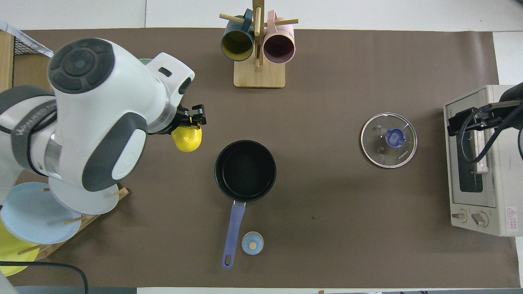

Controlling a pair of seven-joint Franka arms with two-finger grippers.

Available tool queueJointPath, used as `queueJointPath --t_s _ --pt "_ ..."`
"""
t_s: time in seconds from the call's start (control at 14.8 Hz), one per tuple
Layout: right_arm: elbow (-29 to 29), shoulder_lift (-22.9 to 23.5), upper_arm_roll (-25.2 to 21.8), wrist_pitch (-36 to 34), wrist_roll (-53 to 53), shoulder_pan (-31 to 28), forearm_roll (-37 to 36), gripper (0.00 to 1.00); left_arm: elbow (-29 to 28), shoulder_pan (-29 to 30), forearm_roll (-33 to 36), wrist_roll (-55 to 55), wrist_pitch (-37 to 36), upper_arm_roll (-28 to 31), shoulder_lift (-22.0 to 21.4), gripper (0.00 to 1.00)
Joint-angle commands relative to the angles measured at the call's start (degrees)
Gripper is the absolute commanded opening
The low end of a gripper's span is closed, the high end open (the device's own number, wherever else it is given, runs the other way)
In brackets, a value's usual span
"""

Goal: Transfer potato from pot to plate
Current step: 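Lift the yellow potato toward the green plate with the left gripper, then lower the potato onto the green plate and open the left gripper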

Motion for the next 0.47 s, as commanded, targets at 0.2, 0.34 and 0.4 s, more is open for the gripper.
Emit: queueJointPath --t_s 0.2,0.34,0.4 --pt "0.2 -0.7 0.5 0.0 0.6 -0.7 0.5 1.0 1.6 8.1 0.9 11.6 15.2 -0.9 11.1 0.0" --pt "0.2 -0.7 0.4 0.1 0.6 -0.7 0.6 1.0 1.6 8.1 1.0 11.6 20.2 -0.9 14.2 0.0" --pt "0.2 -0.7 0.1 0.2 0.9 -0.7 0.9 1.0 1.4 7.8 1.1 11.7 21.7 -0.8 15.5 0.0"
